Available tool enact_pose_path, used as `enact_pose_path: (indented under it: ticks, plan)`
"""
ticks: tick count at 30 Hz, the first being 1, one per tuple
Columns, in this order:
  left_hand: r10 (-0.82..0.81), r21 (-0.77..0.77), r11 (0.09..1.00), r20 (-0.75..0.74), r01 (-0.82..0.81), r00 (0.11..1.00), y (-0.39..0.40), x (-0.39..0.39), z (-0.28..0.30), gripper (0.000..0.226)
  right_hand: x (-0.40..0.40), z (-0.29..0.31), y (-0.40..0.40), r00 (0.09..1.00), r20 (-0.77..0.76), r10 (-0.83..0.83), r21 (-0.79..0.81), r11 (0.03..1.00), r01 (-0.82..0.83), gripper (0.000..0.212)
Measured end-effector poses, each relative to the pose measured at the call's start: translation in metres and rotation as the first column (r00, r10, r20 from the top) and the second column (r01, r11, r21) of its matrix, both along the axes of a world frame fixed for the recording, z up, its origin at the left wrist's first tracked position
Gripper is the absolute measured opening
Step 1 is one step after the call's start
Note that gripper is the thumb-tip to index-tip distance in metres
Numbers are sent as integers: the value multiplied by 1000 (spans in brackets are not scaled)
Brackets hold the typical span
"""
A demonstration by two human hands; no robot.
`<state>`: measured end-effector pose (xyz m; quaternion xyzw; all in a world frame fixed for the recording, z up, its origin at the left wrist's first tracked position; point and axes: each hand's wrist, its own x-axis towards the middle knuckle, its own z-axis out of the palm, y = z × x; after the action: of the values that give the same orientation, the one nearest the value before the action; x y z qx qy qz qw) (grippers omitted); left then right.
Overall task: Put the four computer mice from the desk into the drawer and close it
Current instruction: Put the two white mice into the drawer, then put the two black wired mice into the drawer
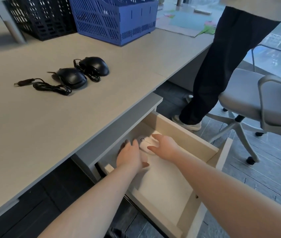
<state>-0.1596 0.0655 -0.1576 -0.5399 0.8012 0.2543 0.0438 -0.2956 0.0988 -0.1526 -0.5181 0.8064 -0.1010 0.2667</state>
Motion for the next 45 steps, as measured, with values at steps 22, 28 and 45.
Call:
enact_pose_path:
  ticks: [22, 28, 45]
  plan:
    - [119, -516, 823, -253, -238, 960, -88, 94, 153, 63, 79, 163, -105, 997, 13, 81, -563, 824, -60, 43]
    - [225, -419, 871, -120, -255, 967, -147, 114, 152, 90, 85, 146, -174, 995, -24, 97, -527, 844, -95, 62]
    - [150, -316, 937, -28, -151, 988, -172, 109, 169, 60, 94, 160, -212, 958, -220, 184, -315, 916, -248, 67]
